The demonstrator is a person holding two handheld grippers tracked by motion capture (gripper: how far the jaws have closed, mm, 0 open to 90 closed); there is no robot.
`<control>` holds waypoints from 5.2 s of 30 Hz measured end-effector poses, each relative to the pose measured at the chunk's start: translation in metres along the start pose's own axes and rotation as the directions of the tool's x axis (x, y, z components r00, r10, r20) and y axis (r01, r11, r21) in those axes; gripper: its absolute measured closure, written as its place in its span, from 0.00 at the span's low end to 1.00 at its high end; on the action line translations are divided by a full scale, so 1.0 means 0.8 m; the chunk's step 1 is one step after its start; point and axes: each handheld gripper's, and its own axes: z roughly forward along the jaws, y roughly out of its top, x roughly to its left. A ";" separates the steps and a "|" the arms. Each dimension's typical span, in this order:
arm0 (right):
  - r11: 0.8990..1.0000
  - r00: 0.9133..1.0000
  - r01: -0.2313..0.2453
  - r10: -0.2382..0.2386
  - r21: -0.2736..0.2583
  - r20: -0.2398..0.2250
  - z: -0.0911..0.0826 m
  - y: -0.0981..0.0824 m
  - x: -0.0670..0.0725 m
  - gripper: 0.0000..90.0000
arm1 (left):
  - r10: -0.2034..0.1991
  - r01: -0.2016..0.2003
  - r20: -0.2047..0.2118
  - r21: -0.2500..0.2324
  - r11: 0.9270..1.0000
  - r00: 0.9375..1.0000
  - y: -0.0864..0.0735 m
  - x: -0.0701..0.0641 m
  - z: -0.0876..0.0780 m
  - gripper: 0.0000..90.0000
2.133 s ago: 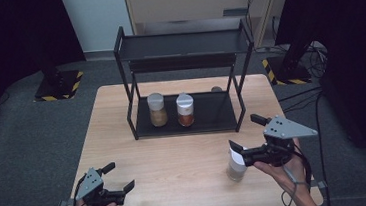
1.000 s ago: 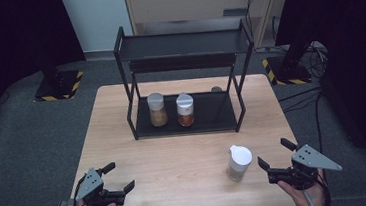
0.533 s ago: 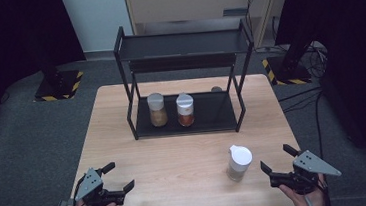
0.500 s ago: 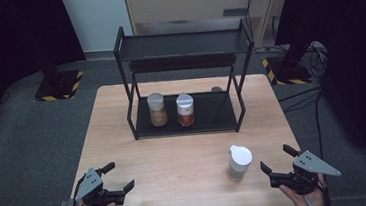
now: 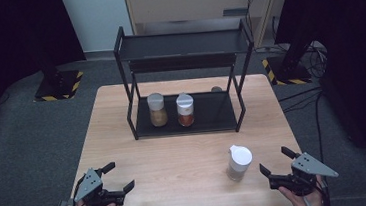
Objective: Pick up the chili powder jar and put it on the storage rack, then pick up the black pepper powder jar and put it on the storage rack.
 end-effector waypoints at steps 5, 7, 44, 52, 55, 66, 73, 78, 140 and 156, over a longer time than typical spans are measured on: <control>1.000 1.000 0.001 -0.001 -0.001 0.006 -0.001 0.000 0.001 0.04 | -0.003 0.003 0.001 -0.002 1.000 1.000 -0.001 0.001 -0.001 0.02; 1.000 1.000 0.001 -0.001 0.000 0.004 -0.001 0.000 0.001 0.04 | -0.002 0.002 0.003 -0.002 1.000 1.000 -0.001 0.001 0.000 0.02; 0.999 0.999 -0.032 0.031 -0.035 -0.017 -0.011 0.016 -0.002 0.04 | 0.000 0.000 0.009 0.019 1.000 1.000 0.001 0.000 0.004 0.02; 0.999 0.999 -0.012 0.010 -0.030 -0.041 -0.013 0.038 0.000 0.03 | -0.001 0.001 0.008 0.018 1.000 1.000 0.001 0.000 0.004 0.02; 1.000 0.998 0.000 -0.002 -0.028 -0.055 -0.011 0.044 0.002 0.03 | 0.001 -0.001 0.008 0.019 1.000 1.000 0.002 0.000 0.004 0.02; 1.000 0.993 0.021 -0.022 -0.008 -0.120 0.006 0.061 0.006 0.03 | 0.002 -0.002 0.010 0.020 1.000 1.000 0.002 0.000 0.004 0.02; 0.999 0.987 0.040 -0.036 0.017 -0.159 0.025 0.069 0.011 0.03 | 0.003 -0.003 0.011 0.020 1.000 1.000 0.002 0.000 0.004 0.02; 0.998 0.983 0.037 -0.029 0.043 -0.182 0.039 0.070 0.012 0.03 | 0.003 -0.003 0.012 0.020 1.000 1.000 0.002 0.000 0.004 0.02; 0.986 0.986 0.081 -0.057 0.147 -0.159 0.091 0.082 0.037 0.34 | 0.007 -0.008 0.015 0.020 1.000 1.000 0.002 0.000 0.004 0.02; 0.983 0.976 0.096 -0.062 0.157 -0.210 0.103 0.127 0.030 0.34 | 0.009 -0.009 0.017 0.020 1.000 1.000 0.002 -0.001 0.004 0.02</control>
